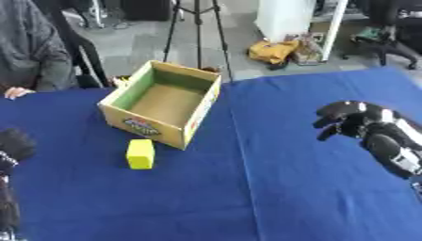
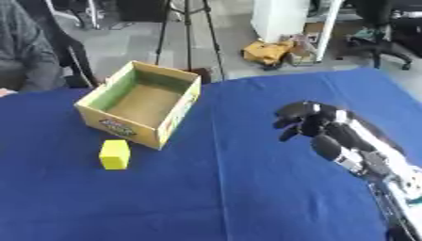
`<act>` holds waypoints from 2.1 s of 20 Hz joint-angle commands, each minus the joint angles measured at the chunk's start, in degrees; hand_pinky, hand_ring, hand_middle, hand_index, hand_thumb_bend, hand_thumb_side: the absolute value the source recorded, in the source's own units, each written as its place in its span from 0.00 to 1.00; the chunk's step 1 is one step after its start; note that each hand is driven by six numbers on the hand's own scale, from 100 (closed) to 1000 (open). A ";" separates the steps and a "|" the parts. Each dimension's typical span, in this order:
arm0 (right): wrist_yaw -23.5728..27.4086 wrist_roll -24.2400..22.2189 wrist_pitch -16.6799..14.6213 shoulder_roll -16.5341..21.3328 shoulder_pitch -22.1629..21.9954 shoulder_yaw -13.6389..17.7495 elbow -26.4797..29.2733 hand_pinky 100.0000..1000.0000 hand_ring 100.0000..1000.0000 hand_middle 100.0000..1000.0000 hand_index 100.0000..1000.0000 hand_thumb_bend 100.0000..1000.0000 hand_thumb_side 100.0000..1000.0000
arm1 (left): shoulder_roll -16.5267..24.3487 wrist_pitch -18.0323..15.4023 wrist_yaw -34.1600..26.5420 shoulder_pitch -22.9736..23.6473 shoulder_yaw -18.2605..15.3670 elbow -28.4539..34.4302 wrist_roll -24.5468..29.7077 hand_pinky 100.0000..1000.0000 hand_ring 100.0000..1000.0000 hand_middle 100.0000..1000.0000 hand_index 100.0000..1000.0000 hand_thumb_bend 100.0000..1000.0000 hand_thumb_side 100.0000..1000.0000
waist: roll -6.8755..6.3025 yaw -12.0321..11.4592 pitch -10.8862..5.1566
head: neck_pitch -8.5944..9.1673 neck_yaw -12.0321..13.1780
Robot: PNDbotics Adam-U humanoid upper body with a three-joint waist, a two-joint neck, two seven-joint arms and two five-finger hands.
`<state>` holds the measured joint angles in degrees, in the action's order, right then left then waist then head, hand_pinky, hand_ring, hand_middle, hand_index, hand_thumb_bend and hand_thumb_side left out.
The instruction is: Pick up objects on the table and place them in the box.
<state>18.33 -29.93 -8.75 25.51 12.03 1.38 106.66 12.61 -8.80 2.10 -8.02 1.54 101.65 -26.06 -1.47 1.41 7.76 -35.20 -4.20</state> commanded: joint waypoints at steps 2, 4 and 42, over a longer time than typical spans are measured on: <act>0.55 -0.05 -0.06 0.94 0.53 0.51 0.73 0.62 0.73 0.74 0.74 0.47 0.57 | 1.27 -0.03 -0.72 -0.83 -0.07 0.88 -0.79 0.63 0.60 0.56 0.70 0.28 1.00 | 0.05 0.08 -0.66 | 0.48 -0.14; 0.51 -0.09 -0.05 0.94 0.52 0.49 0.72 0.62 0.73 0.74 0.74 0.47 0.57 | 1.80 0.40 0.11 -1.28 0.12 0.71 0.16 0.63 0.60 0.56 0.70 0.38 1.00 | 0.04 0.11 -0.66 | 0.43 -0.14; 0.72 -1.28 0.00 0.88 0.45 -0.46 0.47 0.62 0.73 0.74 0.74 0.47 0.57 | 16.01 9.65 39.03 -38.16 12.44 -30.61 63.11 0.66 0.62 0.63 0.81 0.33 0.46 | -0.01 1.81 -1.34 | -0.42 1.17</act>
<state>18.72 -31.09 -8.68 25.51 12.04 0.66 106.65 27.69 1.12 40.96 -44.69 14.27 70.62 37.17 -1.60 3.21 7.35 -35.27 -3.11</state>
